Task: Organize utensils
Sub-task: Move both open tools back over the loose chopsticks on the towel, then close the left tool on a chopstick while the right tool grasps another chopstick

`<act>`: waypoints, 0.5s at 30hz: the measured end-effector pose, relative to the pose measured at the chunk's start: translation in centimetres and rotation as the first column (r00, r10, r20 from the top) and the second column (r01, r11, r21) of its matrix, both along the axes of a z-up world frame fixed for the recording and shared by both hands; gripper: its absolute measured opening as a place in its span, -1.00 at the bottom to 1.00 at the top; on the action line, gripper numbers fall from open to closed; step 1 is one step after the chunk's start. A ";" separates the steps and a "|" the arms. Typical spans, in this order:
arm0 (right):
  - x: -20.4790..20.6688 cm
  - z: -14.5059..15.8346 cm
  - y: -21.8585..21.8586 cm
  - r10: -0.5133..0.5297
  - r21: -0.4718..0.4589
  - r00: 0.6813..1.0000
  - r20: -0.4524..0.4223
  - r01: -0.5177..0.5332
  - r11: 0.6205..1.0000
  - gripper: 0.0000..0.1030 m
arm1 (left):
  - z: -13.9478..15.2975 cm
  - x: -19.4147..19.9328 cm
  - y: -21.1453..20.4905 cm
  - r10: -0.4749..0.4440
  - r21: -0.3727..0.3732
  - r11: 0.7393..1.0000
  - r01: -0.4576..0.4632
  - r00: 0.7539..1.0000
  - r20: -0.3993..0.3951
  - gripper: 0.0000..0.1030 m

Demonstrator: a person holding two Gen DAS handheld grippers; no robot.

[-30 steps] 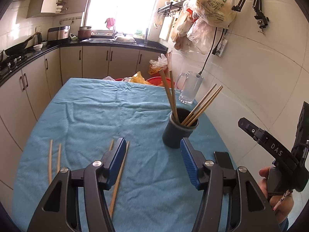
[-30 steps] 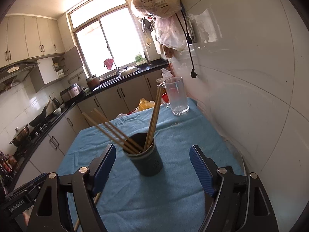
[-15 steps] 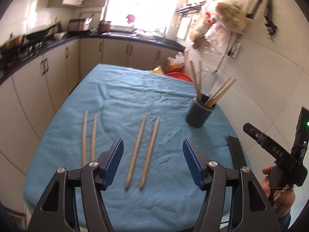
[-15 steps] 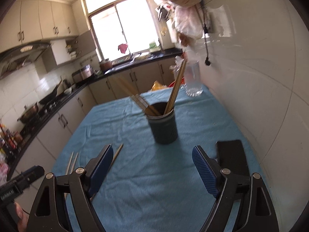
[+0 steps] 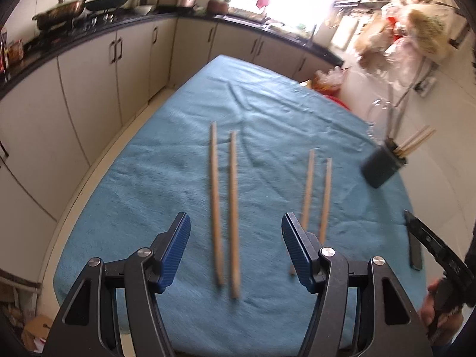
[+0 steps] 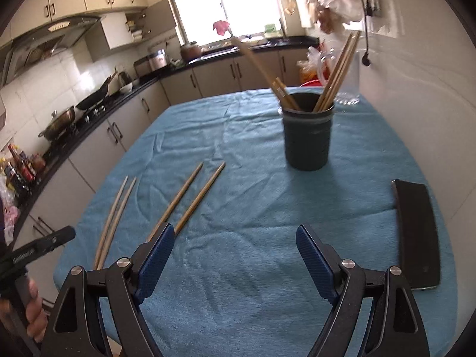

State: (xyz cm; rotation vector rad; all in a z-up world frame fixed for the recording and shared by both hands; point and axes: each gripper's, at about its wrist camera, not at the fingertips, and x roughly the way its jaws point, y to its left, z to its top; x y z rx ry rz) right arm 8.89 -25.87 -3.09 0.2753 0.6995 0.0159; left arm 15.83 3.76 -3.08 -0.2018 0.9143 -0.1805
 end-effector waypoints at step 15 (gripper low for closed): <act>2.4 -1.1 -1.1 -0.002 0.055 0.998 -0.064 0.005 0.998 0.59 | -4.5 11.0 -0.5 -0.009 0.083 0.996 0.022 0.988 -0.151 -0.15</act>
